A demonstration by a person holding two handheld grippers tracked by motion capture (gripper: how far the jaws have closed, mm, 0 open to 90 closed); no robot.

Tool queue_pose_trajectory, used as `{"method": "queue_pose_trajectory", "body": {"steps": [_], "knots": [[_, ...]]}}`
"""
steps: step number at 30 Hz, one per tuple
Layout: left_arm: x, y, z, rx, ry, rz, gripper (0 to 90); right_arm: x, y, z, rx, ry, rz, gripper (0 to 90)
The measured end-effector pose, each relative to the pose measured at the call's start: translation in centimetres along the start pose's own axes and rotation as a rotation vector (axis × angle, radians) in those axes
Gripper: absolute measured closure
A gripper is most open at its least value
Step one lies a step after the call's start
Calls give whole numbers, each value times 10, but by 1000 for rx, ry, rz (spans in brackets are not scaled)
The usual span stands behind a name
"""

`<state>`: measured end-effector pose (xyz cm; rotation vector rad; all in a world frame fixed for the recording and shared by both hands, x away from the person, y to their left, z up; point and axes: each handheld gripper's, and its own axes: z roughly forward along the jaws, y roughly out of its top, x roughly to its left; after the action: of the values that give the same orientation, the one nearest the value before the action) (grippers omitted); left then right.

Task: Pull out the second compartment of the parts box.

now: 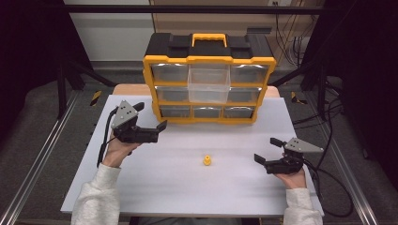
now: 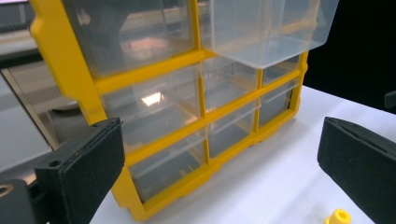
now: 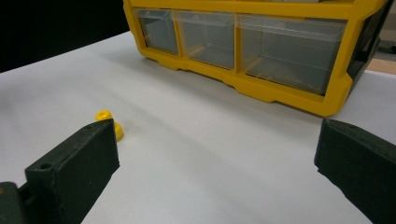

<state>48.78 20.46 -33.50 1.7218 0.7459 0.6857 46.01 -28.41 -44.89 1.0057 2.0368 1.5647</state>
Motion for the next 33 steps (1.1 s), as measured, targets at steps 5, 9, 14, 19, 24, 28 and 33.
{"method": "queue_pose_trajectory", "body": {"steps": [5,9,14,19,24,28,33], "knots": [[1,-14,-2,16,0,-23,1,0,0,0,1,-1,-1,3],[2,-25,-3,28,-5,-37,3,0,0,1,3,0,0,3],[0,-35,-2,60,-10,-33,7,0,0,1,3,0,0,3],[-2,-44,-1,66,-37,-33,8,0,0,1,3,0,-1,3],[-6,-49,-1,57,-67,-74,8,0,-1,1,4,0,0,3],[-11,-50,-2,68,-56,-53,8,0,-1,1,7,1,0,3],[-18,-53,0,86,-78,-62,8,0,-1,2,9,2,-2,3]]}}
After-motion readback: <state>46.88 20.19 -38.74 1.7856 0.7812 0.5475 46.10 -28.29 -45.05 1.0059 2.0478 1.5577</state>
